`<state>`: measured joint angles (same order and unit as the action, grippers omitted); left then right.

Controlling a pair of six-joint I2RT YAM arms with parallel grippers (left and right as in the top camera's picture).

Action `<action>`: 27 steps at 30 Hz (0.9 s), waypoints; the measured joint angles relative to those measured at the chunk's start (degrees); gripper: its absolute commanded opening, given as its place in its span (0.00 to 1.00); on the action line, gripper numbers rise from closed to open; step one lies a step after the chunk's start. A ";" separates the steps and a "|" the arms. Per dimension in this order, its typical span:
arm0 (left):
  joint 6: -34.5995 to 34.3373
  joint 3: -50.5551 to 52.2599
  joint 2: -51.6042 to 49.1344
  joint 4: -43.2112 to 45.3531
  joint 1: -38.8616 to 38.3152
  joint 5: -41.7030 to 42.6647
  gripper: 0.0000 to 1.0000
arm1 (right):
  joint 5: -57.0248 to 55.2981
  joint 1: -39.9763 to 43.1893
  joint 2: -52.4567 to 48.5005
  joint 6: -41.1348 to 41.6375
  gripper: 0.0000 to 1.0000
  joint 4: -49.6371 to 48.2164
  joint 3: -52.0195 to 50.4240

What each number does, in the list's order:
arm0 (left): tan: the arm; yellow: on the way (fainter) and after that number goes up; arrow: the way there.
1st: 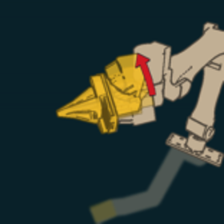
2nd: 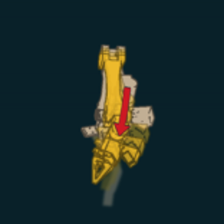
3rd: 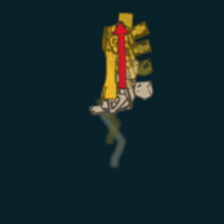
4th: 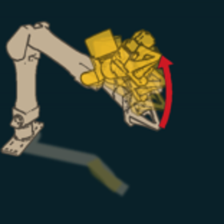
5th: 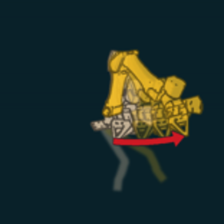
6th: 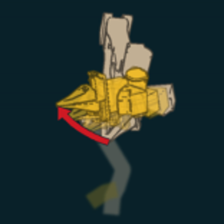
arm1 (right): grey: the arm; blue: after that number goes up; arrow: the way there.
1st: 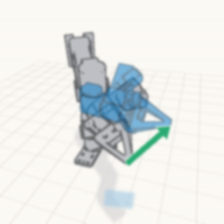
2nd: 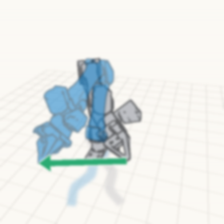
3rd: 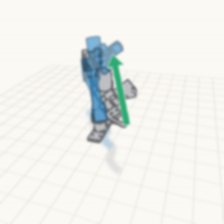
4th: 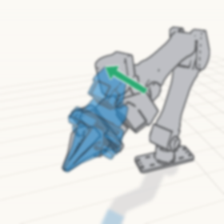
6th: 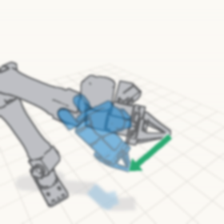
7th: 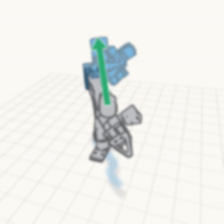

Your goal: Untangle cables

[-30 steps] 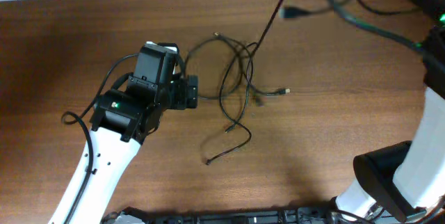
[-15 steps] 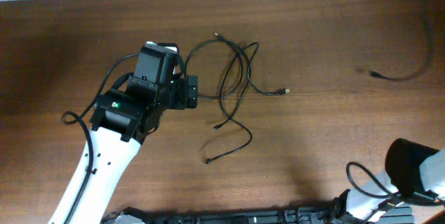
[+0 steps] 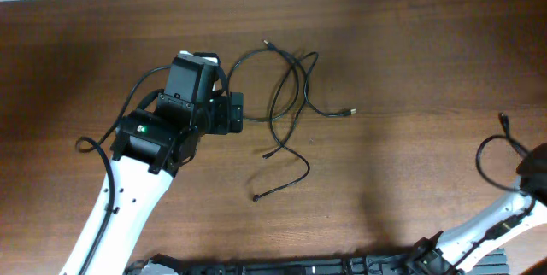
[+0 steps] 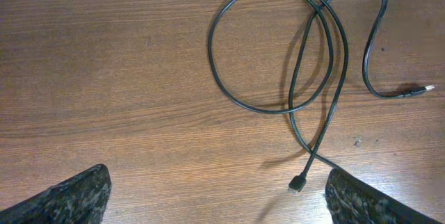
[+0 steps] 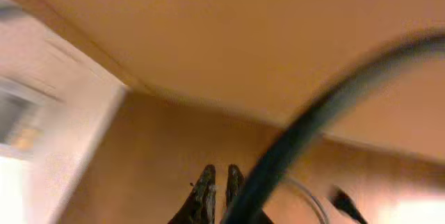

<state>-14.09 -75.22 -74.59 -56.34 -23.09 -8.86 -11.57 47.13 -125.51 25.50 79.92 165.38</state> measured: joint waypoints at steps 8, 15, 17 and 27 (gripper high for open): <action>0.00 0.00 0.00 -0.02 0.00 -0.02 0.99 | 0.00 2.34 -13.20 3.26 0.04 15.19 -0.39; 0.00 0.00 0.00 -0.02 0.00 0.00 0.99 | 0.00 2.34 -16.50 1.22 0.60 17.00 -6.86; 0.00 0.00 0.00 0.00 0.00 0.00 0.99 | 0.02 2.34 -16.65 0.98 0.79 17.05 -10.84; 0.00 0.00 0.00 -0.02 0.00 -0.02 0.99 | 6.58 2.34 -16.85 -4.15 0.99 17.09 -13.70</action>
<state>-14.09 -75.22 -74.59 -56.36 -23.09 -8.88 -4.99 49.47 -142.37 21.34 97.01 151.68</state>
